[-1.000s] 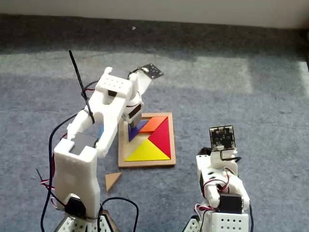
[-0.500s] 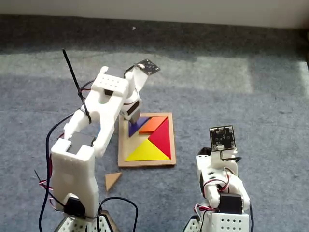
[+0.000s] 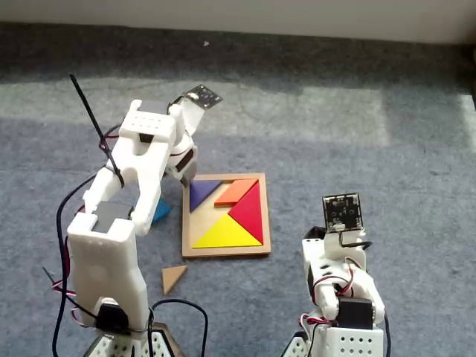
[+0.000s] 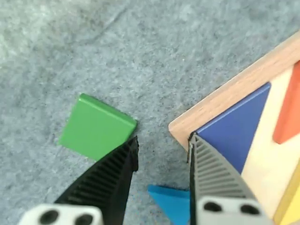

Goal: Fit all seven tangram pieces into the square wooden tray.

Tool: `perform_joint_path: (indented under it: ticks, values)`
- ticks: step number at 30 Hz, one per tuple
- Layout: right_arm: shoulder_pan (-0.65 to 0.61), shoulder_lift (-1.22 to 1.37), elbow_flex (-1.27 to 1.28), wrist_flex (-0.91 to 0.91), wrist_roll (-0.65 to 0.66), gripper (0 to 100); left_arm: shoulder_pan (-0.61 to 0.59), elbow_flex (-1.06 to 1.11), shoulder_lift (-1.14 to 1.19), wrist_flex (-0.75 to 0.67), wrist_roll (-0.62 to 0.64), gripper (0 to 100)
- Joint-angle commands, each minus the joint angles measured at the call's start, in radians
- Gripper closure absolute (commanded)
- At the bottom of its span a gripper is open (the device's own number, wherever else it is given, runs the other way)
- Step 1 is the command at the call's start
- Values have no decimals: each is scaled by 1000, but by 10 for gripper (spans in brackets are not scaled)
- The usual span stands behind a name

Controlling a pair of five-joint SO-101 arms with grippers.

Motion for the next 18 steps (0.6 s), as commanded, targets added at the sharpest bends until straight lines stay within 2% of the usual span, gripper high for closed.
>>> perform_joint_path:
  ticks: [1,8,12,18]
  values:
    - [12,-13,131,-24,11,985,18,-30,-35,31,-2,822]
    - [12,-13,131,-24,11,985,130,-28,-163,106,14,819]
    - [12,-13,131,-24,11,985,191,-31,-182,101,106,818]
    - [12,-13,131,-24,11,985,262,-36,-101,43,169,818]
